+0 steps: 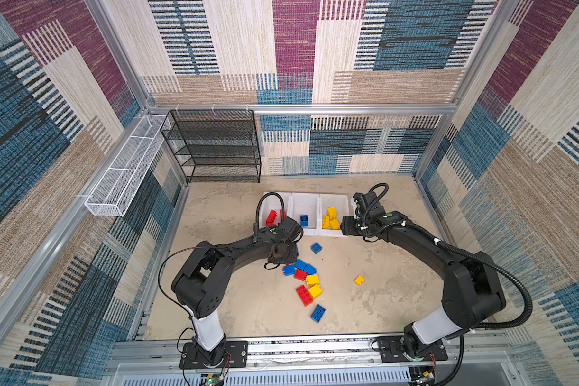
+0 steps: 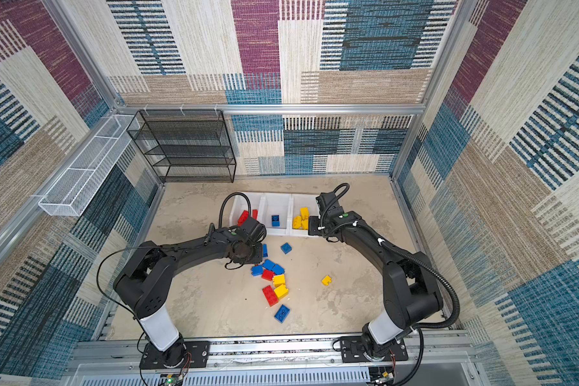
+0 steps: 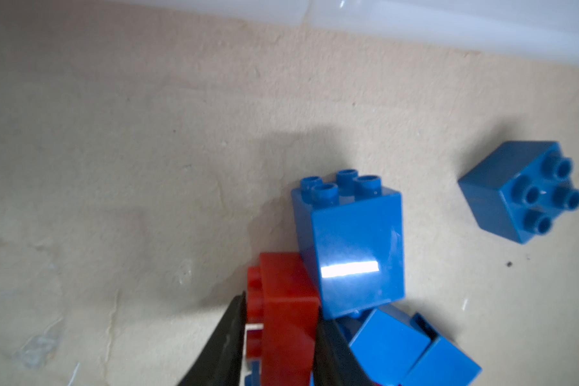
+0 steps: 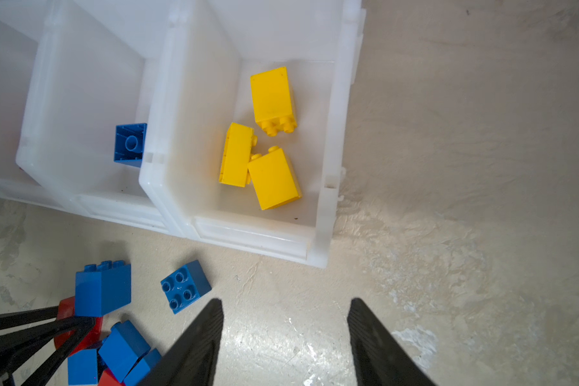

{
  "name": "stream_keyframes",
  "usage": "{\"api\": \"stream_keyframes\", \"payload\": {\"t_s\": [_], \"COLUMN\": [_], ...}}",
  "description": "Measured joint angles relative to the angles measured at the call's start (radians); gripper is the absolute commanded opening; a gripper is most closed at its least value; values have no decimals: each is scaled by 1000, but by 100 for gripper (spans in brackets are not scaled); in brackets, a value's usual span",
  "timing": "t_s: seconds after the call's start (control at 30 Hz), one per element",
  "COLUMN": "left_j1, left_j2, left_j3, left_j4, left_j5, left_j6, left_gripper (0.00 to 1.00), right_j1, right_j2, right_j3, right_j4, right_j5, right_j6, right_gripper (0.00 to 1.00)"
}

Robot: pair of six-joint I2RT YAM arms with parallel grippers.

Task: Sort the legos into containers by color
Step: 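Grasp a red brick from the pile with the left gripper while the right gripper withdraws, then carry the red brick into the nearest bin and release it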

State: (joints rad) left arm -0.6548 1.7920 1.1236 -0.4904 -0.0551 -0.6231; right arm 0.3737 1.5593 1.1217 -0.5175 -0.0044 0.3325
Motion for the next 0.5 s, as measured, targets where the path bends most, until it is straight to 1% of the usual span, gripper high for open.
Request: {"api": "stream_keyframes", "payload": {"t_s": [0.23, 0.37, 0.5], "left_j1": [2, 11, 61], "left_j2": [-3, -16, -25], "left_j3": [21, 60, 139], "left_j4": [-21, -35, -68], "left_j5": [-18, -19, -25], "left_j6": [24, 34, 80], "left_gripper": [19, 19, 19], "right_j1": [0, 0, 0], "right_j2": [-18, -23, -34], "right_j3": [-10, -14, -16], "right_j4": [0, 0, -3], "right_j5": [6, 6, 8], "right_j6": [4, 7, 7], "right_gripper": [62, 61, 61]}}
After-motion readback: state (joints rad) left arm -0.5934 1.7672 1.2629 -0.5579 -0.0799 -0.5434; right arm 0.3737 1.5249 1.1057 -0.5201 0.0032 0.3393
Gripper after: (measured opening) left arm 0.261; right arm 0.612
